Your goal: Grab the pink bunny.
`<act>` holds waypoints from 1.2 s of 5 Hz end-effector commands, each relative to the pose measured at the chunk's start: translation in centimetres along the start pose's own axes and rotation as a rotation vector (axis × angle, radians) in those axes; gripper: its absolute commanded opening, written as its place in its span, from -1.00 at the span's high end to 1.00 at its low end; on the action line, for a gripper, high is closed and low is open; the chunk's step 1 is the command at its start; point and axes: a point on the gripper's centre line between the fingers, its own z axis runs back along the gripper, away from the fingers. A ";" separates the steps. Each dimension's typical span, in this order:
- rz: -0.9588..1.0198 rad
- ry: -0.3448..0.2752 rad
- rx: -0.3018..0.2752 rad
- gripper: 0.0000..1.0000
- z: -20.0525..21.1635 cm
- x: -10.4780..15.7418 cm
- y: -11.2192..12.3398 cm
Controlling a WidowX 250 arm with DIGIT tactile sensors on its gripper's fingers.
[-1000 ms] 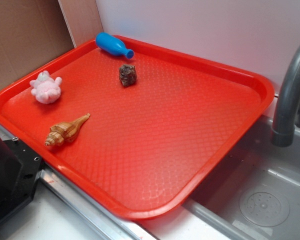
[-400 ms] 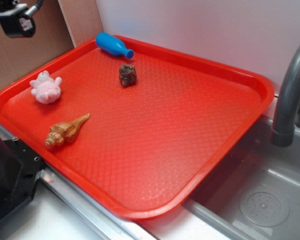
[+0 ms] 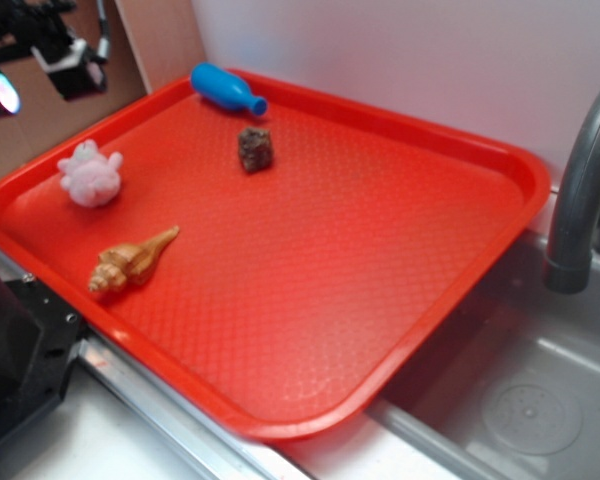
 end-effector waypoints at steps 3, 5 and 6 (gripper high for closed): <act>0.061 0.174 0.199 1.00 -8.3 1.6 0.7; -0.225 0.083 0.186 1.00 -0.6 -1.4 -1.6; -0.435 0.119 0.131 1.00 3.5 -2.3 -4.4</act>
